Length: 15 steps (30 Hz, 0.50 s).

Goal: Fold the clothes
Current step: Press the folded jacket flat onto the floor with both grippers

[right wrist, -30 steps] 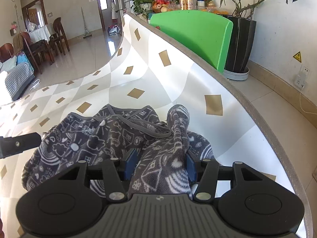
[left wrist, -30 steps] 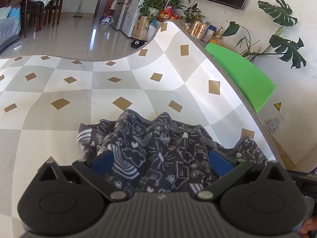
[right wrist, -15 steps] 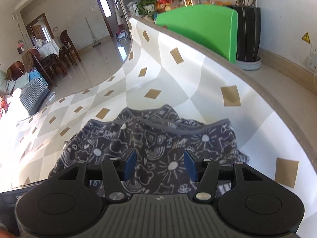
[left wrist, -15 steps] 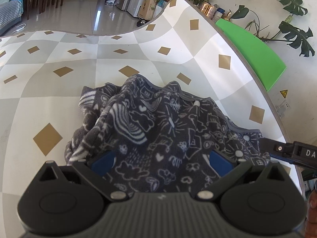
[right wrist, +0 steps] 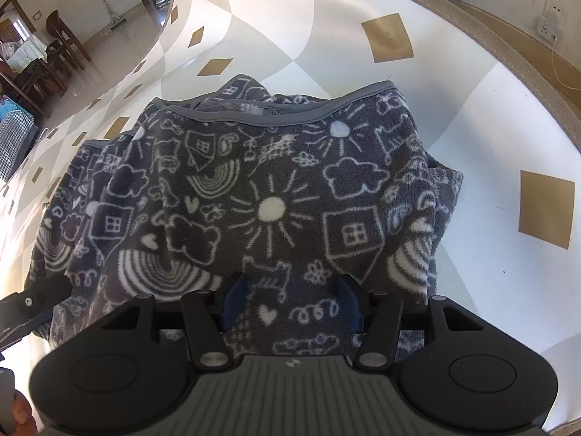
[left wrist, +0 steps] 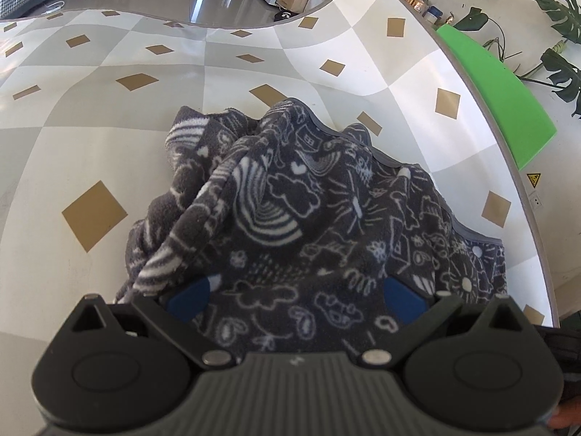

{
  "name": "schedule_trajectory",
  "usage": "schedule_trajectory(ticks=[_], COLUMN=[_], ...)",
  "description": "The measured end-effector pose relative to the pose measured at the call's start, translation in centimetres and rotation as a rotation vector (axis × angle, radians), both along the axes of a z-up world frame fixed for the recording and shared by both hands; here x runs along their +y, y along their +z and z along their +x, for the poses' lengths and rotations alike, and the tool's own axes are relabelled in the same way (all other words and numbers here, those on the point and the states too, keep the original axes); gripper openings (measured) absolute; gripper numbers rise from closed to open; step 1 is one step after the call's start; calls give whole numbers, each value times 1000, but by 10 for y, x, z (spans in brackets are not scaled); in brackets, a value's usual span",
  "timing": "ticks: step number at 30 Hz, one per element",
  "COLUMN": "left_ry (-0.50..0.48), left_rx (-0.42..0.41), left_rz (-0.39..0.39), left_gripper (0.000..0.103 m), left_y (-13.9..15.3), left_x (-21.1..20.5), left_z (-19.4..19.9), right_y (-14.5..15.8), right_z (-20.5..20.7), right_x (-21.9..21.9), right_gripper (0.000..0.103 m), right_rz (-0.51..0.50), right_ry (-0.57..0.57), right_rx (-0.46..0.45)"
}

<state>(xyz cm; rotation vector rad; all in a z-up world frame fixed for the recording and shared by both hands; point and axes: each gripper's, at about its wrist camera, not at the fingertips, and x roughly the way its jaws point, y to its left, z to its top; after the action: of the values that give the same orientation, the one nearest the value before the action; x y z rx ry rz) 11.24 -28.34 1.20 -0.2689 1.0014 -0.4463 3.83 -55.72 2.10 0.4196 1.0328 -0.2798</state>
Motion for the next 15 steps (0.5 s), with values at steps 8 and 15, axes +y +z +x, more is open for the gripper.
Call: schedule_trajectory(ticks=[8, 15], left_ry=[45, 34], left_rx=[35, -1], left_rz=[-34, -52], left_gripper=[99, 103], left_y=[4, 20], left_x=[12, 15], left_z=[4, 2], right_y=[6, 28], right_z=[1, -2], right_x=[3, 5], right_gripper=[56, 56], right_rz=[-38, -50], right_ry=[-3, -15], right_rx=[21, -60])
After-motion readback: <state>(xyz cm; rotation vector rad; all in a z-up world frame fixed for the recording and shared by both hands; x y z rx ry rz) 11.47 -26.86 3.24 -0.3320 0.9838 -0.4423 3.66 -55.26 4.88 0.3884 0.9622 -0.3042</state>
